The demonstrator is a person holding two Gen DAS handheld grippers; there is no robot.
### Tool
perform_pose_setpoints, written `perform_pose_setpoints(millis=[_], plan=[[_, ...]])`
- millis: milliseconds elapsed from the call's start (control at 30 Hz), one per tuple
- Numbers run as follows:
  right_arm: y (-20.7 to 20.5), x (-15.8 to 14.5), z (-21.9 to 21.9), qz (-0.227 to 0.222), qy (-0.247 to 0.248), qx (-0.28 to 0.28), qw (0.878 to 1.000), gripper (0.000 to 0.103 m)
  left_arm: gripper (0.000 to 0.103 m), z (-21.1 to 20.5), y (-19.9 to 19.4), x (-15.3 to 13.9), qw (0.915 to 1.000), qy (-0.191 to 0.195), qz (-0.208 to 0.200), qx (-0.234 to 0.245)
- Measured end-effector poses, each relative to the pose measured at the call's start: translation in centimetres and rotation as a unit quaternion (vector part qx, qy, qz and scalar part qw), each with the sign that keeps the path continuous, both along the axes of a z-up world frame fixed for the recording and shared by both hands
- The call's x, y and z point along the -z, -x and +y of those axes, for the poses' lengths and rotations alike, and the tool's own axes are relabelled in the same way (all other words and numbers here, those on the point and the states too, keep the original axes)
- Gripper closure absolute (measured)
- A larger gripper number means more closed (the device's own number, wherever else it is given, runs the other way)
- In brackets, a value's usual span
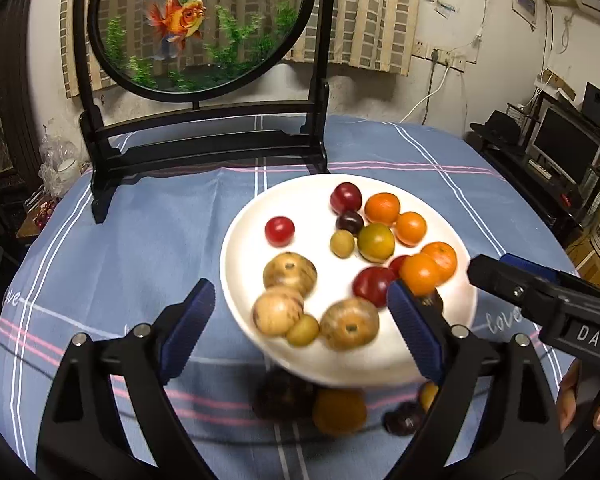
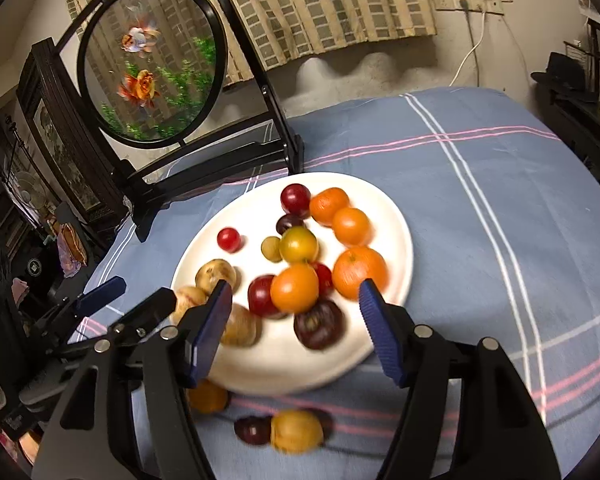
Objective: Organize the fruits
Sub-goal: 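Withdraw both open tools from the plate toward the remaining fruits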
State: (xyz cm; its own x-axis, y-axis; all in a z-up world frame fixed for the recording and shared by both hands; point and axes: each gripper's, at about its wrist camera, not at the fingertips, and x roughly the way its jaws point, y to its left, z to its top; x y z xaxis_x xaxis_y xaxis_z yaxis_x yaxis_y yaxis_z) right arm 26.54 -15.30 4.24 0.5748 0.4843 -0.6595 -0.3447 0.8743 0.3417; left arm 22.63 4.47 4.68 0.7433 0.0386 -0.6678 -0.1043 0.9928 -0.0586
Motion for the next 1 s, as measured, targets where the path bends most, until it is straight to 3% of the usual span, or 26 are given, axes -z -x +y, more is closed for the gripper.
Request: perform_pose_setpoints(millis=[200, 433, 600, 800, 1000], plan=[[3.2, -0.2, -1.3, -0.009, 0.012, -0.001, 1.000, 0.036, 0.010, -0.3, 2.8, -0.4, 0.9999, 0.012, -0.001, -0.007], [5.1, 2.1, -2.9, -0.004, -0.021, 0.012, 1.000, 0.036, 0.008, -0.4, 5.5, 1.7, 0.9996, 0.002, -0.008, -0.029], [4.8, 3.9, -3.0, 0.009, 0.016, 0.010, 1.000, 0.036, 0.008, 0.3, 6.3, 2.4, 0.9992, -0.027, -0.009, -0.028], [4.8, 4.1, -2.9, 0.014, 0.026, 0.008, 1.000, 0.036, 0.005, 1.5, 6.7, 2.9, 0.9997, -0.011, 0.003, -0.024], [5.8, 4.5, -0.6, 0.008, 0.078, -0.051, 0.996, 0.036, 0.005, 1.7, 6.4, 3.7, 0.9994, -0.011, 0.020, -0.028]])
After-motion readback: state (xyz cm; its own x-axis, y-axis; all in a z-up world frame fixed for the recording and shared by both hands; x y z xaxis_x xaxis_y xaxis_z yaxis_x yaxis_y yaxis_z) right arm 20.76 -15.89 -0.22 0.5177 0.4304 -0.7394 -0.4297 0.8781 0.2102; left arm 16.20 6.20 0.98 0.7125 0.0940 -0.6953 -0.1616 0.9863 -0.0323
